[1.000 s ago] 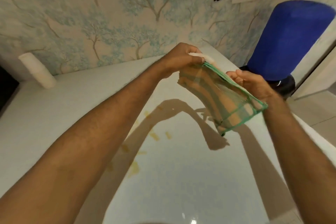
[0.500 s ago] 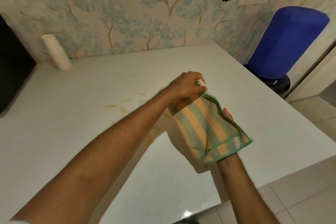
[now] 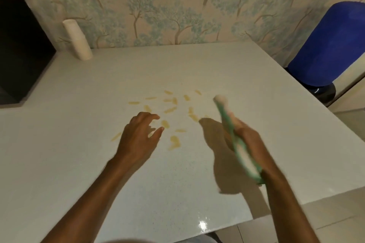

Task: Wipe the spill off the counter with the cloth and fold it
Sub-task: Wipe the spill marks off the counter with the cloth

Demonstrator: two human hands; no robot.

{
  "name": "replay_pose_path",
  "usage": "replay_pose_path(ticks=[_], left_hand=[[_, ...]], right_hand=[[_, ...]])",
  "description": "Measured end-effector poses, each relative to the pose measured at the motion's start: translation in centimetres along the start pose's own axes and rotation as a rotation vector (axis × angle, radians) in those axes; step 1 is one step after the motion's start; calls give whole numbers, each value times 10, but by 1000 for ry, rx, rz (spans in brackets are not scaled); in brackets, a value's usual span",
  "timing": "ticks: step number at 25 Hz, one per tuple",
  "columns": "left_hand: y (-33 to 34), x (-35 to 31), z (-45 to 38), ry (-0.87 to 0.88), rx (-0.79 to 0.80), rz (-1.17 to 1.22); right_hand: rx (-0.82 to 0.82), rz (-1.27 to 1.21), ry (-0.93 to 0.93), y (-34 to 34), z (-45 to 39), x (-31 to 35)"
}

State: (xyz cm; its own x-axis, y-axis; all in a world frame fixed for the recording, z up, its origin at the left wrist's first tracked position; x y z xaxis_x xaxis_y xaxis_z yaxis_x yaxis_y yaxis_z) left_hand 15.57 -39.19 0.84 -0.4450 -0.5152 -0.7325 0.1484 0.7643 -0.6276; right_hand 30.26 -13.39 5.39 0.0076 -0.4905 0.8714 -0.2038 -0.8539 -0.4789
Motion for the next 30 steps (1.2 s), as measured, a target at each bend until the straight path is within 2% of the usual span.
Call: replay_pose_path(ticks=[2, 3, 4, 7, 12, 21, 26, 30], left_hand=[[-21, 22, 23, -34, -72, -84], [-30, 32, 33, -56, -98, -129], [-38, 43, 40, -76, -115, -177], [-56, 76, 53, -155, -88, -317], [-49, 107, 58, -336, 62, -452], [-41, 116, 58, -336, 35, -473], [-38, 116, 57, -248, -45, -537], [-40, 120, 52, -305, -18, -540]], right_hand=[[179, 458, 168, 43, 10, -32], [245, 725, 186, 65, 17, -45], [261, 877, 139, 84, 23, -54], [151, 1036, 98, 92, 0, -74], [79, 1134, 107, 79, -66, -100], [50, 1104, 245, 48, -206, -133], [48, 1078, 298, 42, -278, -141], [55, 1070, 327, 47, -328, -143]])
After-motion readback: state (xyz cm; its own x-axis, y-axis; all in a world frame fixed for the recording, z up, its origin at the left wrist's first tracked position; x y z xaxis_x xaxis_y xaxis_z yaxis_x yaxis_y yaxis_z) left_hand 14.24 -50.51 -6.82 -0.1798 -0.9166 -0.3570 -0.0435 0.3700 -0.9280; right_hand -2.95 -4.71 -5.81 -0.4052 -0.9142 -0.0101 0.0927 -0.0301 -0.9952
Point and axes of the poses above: each hand's wrist, its own z-axis away from the middle knuckle, its own y-axis out of the palm, x = y × z, the point moved 5 cm from there along -z, towards the middle knuckle, and after that the axes turned 12 degrees about z, right-handed, at the moved point
